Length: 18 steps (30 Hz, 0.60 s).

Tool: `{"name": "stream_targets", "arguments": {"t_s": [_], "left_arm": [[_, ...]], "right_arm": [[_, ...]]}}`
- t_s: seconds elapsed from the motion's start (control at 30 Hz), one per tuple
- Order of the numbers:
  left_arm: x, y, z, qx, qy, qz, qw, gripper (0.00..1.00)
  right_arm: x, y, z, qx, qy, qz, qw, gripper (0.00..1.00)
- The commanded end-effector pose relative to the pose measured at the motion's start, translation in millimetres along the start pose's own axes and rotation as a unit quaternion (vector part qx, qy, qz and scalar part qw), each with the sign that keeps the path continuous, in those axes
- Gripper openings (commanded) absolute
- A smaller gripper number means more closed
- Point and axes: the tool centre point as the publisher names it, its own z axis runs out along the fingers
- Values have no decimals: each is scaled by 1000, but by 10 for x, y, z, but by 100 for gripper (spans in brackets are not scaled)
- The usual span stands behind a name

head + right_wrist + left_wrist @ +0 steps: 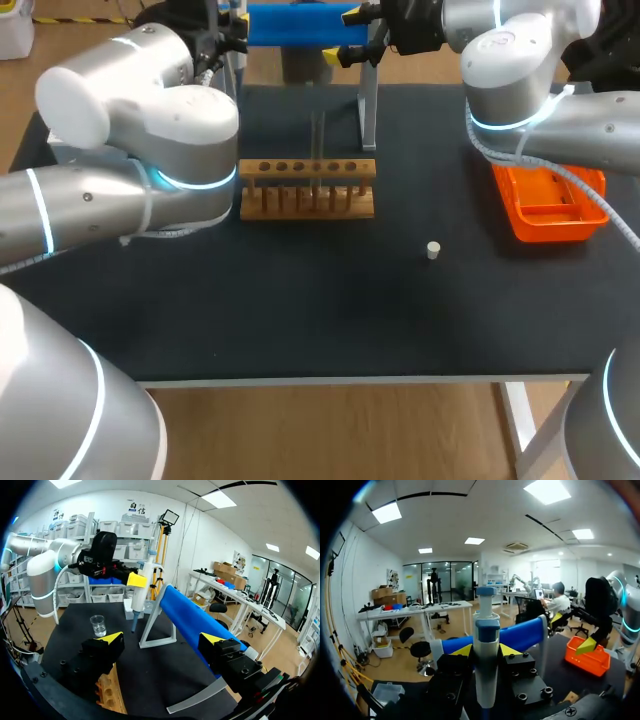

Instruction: Invert the test tube, pick up the pipette, mount the tip to pipette, aspirate from beaker and dispense into the tube, eject the tip, return the pipette, and cap with the stopper.

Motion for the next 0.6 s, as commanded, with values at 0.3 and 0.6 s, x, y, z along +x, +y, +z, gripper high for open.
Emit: {"name": "stream_targets", "arguments": {"t_s": [0.3,0.6], "left_arm": [[-34,105,193,-10,-42,-7,999,0],[-88,121,250,-12,-59,-11,998,0]], "right_arm": [[-7,5,-8,2,2,0,1000,100],[-7,5,-8,2,2,0,1000,100]]}}
